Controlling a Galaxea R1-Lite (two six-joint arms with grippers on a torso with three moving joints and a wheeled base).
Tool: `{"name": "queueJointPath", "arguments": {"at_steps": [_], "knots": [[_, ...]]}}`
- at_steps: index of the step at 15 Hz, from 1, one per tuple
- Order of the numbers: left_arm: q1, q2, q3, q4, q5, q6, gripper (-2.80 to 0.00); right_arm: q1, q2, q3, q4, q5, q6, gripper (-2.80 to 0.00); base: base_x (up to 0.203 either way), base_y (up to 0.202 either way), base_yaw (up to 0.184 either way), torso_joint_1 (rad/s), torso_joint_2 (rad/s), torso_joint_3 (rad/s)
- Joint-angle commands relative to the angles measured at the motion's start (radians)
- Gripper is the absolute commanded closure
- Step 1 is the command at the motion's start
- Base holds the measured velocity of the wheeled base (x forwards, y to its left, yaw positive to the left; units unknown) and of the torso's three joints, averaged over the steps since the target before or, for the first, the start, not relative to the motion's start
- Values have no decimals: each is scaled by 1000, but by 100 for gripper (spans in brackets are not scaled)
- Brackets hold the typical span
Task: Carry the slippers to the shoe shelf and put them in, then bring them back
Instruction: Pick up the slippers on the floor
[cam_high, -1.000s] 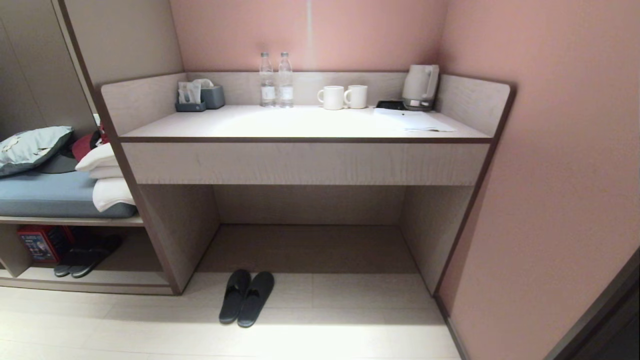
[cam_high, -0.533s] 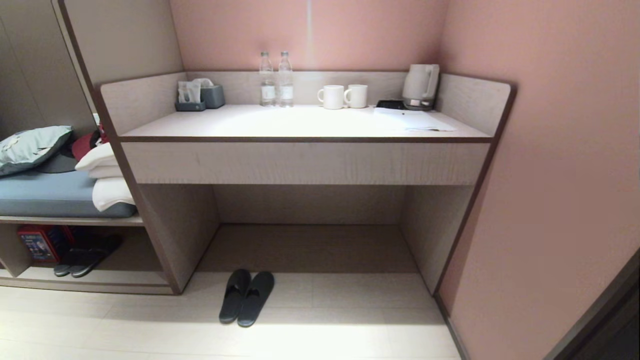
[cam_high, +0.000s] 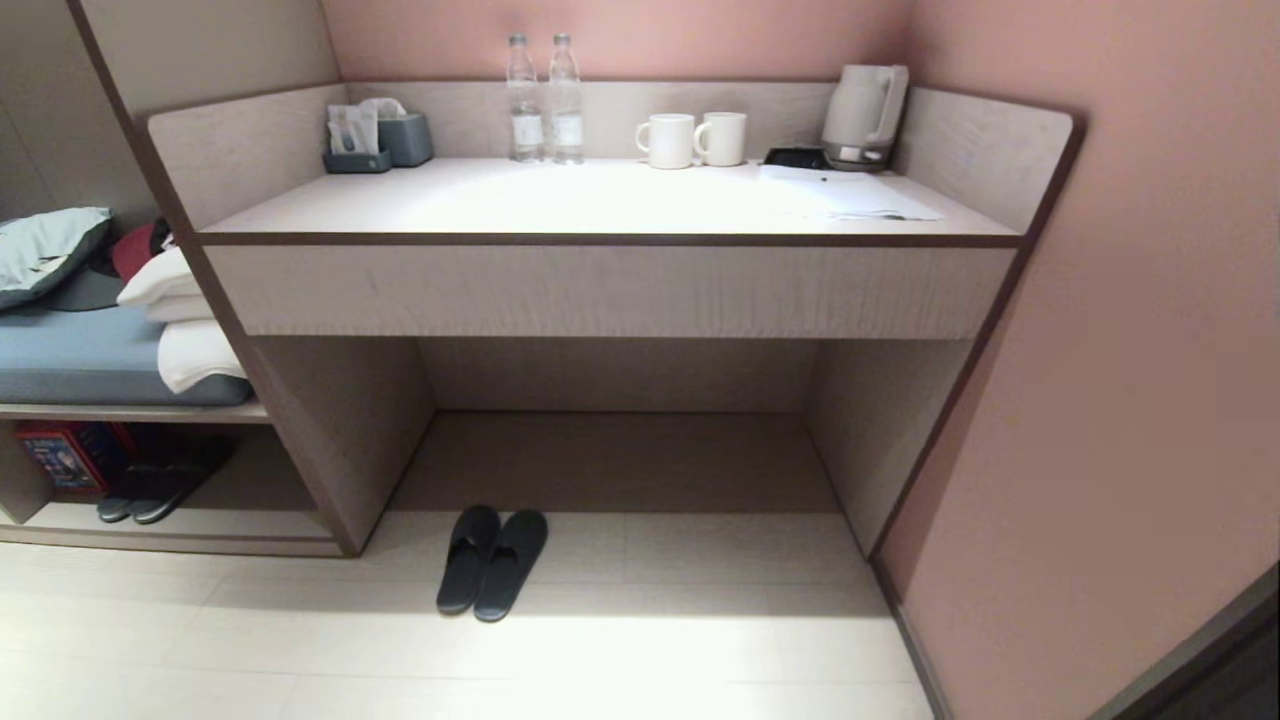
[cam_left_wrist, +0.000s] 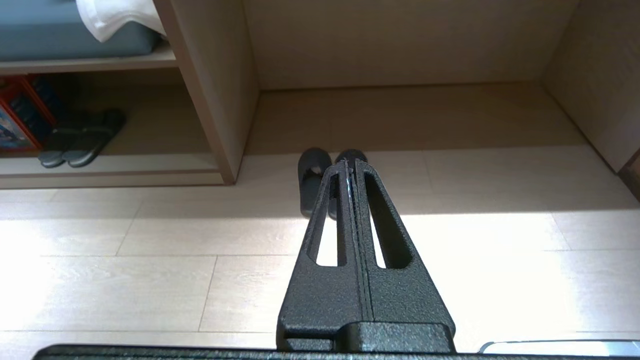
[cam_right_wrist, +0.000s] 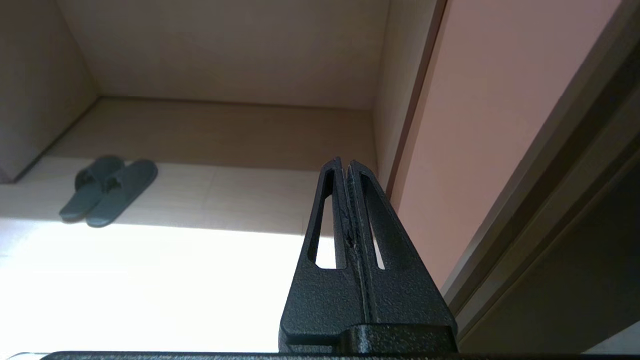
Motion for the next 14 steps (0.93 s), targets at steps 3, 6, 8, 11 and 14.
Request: {"name": "queueJointPath", "arguments": {"at_steps": [3,6,8,11,14], "knots": [[1,1,0,3,0,0,0,0,-1,0,0,1,0,0,0,0,0,2,1,-198],[1,1,0,3,0,0,0,0,-1,0,0,1,0,0,0,0,0,5,2,-201],[1,1,0,3,0,0,0,1,-1,0,0,1,0,0,0,0,0,0,4,-192],[1,1,0,3,-1,0,0,1,-1,0,0,1,0,0,0,0,0,8,5,-200],[1,1,0,3,0,0,0,-1,-1,0,0,1,0,0,0,0,0,5,2,-194]]}}
